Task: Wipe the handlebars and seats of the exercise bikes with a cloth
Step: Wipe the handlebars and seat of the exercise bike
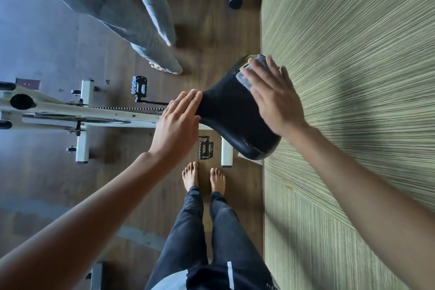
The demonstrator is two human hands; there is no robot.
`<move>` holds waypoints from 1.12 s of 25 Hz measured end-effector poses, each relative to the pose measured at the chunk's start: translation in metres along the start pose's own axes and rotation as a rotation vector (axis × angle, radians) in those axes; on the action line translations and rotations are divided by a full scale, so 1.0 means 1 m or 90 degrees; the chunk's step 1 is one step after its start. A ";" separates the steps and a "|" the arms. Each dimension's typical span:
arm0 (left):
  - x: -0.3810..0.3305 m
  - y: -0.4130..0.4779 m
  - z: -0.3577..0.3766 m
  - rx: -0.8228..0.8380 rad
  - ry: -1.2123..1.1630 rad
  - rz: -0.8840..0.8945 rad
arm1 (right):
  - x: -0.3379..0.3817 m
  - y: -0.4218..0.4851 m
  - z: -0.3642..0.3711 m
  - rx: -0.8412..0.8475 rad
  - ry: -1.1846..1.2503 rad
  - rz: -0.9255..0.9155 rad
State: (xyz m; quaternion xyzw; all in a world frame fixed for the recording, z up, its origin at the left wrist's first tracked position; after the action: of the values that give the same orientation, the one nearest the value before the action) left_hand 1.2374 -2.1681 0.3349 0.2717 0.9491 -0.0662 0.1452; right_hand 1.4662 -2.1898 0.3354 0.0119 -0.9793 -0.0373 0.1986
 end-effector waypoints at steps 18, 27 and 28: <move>-0.016 -0.003 -0.006 -0.009 -0.108 -0.116 | 0.061 -0.026 0.017 0.092 0.083 0.105; -0.147 0.036 0.034 0.001 -0.107 -0.261 | -0.006 -0.017 -0.023 -0.078 0.538 0.443; -0.146 0.037 0.042 -0.005 -0.061 -0.262 | -0.006 -0.017 -0.018 -0.061 0.525 0.444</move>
State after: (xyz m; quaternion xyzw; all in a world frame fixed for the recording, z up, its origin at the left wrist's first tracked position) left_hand 1.3856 -2.2182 0.3393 0.0682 0.9768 -0.1037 0.1743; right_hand 1.4791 -2.2076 0.3487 -0.3092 -0.7631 -0.0063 0.5675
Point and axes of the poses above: each hand's wrist, its own y-axis towards the middle knuckle, its own z-axis out of the palm, x = y × z, the point moved 4 cm from there along y, towards the middle knuckle, and after that the axes turned 7 degrees about y, right-handed, at the moved point
